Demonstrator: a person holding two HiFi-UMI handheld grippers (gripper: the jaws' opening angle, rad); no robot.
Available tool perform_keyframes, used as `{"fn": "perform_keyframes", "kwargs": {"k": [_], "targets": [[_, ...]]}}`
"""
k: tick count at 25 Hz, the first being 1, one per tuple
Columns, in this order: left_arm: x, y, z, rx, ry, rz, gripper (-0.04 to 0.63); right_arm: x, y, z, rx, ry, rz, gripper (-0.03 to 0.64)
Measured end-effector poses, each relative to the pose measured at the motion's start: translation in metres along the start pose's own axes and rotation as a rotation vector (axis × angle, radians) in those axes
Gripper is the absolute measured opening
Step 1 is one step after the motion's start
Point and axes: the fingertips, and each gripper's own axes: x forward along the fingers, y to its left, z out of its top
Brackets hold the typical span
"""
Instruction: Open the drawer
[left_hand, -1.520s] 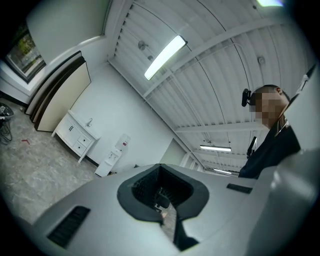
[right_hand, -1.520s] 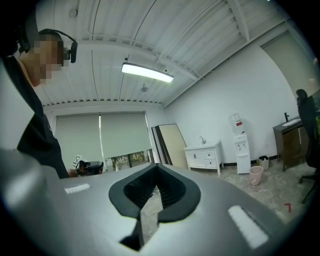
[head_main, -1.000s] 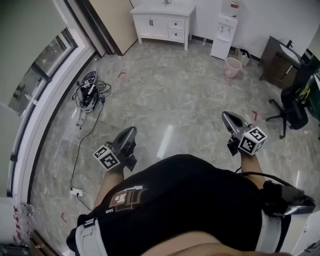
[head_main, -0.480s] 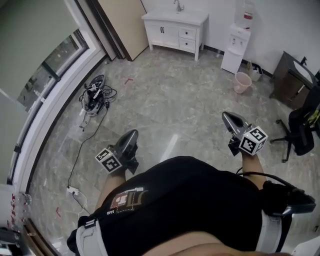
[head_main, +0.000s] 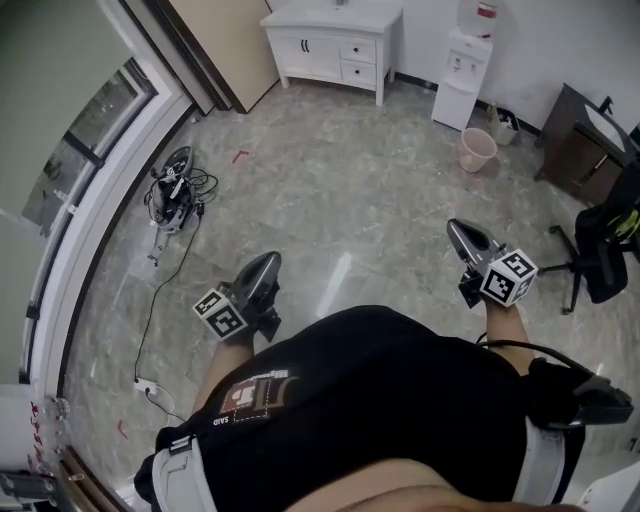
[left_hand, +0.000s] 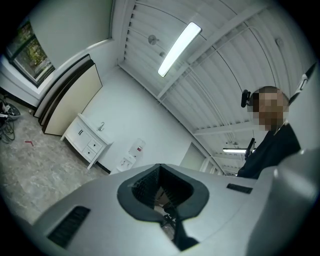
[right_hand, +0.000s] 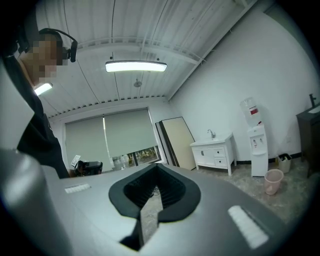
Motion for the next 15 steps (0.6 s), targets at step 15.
{"fn": "perform_keyframes", "kwargs": {"k": [15], "targets": [[0.041, 0.16, 0.139, 0.015, 0.034, -0.131, -0.011, 0.177, 0.002, 0.052, -0.038, -0.046, -0.103, -0.009]]}}
